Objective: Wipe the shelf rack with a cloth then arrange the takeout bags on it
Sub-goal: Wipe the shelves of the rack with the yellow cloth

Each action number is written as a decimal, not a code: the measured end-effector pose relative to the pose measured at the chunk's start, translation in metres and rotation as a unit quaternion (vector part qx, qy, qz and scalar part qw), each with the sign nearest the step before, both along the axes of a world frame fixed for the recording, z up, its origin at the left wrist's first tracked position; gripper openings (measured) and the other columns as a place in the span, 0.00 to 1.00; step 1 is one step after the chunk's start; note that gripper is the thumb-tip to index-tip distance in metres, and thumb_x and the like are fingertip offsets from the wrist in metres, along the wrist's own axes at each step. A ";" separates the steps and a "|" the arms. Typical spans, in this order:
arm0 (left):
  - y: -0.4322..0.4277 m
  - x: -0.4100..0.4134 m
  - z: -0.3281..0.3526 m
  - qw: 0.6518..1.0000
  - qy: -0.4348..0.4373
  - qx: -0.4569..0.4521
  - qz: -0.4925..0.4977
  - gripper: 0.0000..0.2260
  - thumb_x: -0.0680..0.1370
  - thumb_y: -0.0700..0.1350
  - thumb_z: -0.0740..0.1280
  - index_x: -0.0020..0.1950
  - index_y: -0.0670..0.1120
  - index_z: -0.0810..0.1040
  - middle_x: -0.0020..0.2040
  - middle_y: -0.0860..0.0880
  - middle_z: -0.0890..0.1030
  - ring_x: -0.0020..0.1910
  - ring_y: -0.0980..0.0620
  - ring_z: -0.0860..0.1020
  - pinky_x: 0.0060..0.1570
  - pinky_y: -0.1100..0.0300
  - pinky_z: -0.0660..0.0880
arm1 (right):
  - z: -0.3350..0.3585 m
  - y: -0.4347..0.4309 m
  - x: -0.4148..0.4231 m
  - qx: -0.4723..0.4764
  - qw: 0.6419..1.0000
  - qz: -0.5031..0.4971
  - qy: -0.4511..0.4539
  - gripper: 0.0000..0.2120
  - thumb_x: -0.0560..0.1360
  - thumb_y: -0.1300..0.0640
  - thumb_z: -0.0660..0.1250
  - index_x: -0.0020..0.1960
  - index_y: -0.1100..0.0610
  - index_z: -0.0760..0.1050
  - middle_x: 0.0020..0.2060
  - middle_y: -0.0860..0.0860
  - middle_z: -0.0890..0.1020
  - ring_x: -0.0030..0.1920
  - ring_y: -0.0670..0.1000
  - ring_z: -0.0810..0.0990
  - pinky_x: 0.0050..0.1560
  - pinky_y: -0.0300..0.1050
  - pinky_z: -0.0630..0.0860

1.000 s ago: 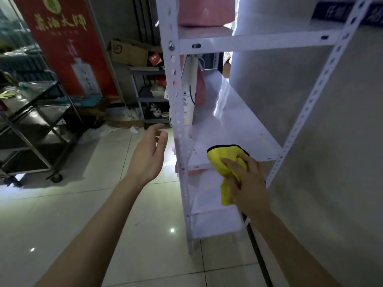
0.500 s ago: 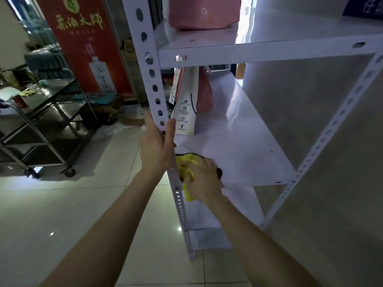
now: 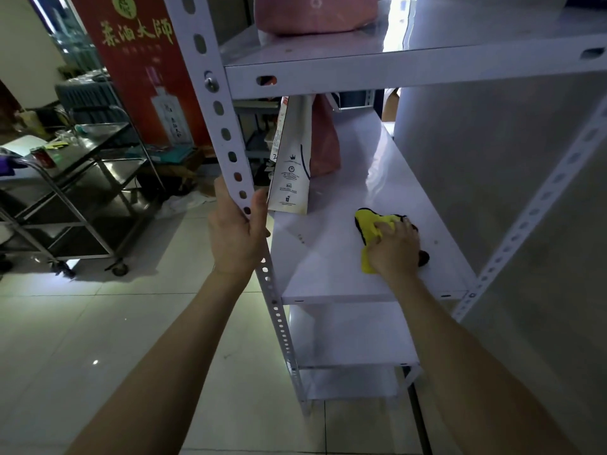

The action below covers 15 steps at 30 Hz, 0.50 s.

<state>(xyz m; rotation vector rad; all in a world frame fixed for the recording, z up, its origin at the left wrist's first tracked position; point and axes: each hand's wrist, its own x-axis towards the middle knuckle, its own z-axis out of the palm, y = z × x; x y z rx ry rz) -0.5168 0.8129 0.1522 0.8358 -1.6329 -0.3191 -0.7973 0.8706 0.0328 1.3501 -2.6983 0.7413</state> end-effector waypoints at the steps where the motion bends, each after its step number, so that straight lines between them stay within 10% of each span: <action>1: -0.001 0.000 0.000 1.000 -0.001 -0.005 0.004 0.20 0.86 0.65 0.58 0.62 0.48 0.68 0.35 0.48 0.80 0.26 0.51 0.81 0.29 0.43 0.79 | 0.005 -0.007 0.016 0.019 1.000 0.022 -0.010 0.27 0.75 0.51 0.57 0.70 0.54 0.79 0.71 0.63 0.74 0.74 0.66 0.69 0.75 0.62 0.63; 7: -0.008 0.001 -0.003 1.000 -0.007 -0.011 0.016 0.19 0.86 0.66 0.58 0.62 0.52 0.67 0.37 0.45 0.80 0.30 0.44 0.81 0.31 0.41 0.79 | 0.009 -0.026 0.125 0.022 0.967 0.251 0.025 0.25 0.77 0.50 0.59 0.73 0.44 0.75 0.78 0.53 0.68 0.78 0.60 0.63 0.74 0.62 0.65; 15: -0.011 0.002 -0.005 1.000 -0.015 -0.008 0.022 0.20 0.85 0.67 0.58 0.61 0.51 0.66 0.38 0.44 0.80 0.31 0.41 0.82 0.31 0.40 0.79 | 0.006 -0.025 0.075 0.031 0.982 0.187 0.028 0.26 0.78 0.47 0.55 0.73 0.46 0.76 0.77 0.52 0.70 0.81 0.56 0.59 0.80 0.59 0.55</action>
